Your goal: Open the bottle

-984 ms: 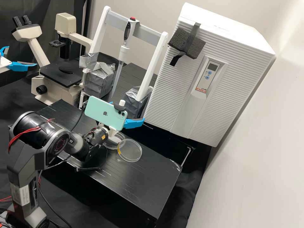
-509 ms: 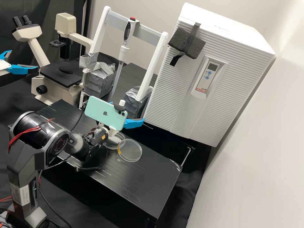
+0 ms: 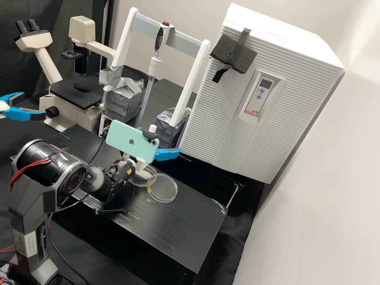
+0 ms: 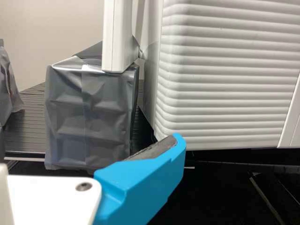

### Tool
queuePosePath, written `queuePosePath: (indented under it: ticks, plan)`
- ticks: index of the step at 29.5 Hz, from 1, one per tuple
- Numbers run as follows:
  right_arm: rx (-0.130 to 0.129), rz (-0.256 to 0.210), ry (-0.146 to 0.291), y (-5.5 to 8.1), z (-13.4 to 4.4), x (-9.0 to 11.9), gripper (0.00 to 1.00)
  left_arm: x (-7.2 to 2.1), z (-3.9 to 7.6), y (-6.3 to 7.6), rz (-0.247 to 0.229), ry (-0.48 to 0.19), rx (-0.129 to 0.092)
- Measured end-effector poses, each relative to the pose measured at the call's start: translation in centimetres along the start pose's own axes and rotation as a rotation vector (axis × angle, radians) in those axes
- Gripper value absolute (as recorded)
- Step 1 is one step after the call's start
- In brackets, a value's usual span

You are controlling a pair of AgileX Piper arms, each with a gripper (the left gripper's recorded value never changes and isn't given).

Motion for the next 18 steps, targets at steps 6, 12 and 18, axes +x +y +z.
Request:
queuePosePath:
  ticks: [6, 12, 18]
  plan:
    - [0.0, 0.0, 0.0, 0.0, 0.0, 0.0, 1.0, -0.91, 0.8, -1.4, -0.059, -0.023, -0.034]
    - [0.0, 0.0, 0.0, 0.0, 0.0, 0.0, 1.0, -0.96, 1.5, -1.8, -0.082, -0.054, -0.054]
    - [0.0, 0.0, 0.0, 0.0, 0.0, 0.0, 1.0, -0.93, 1.8, -2.0, -0.091, -0.071, -0.054]
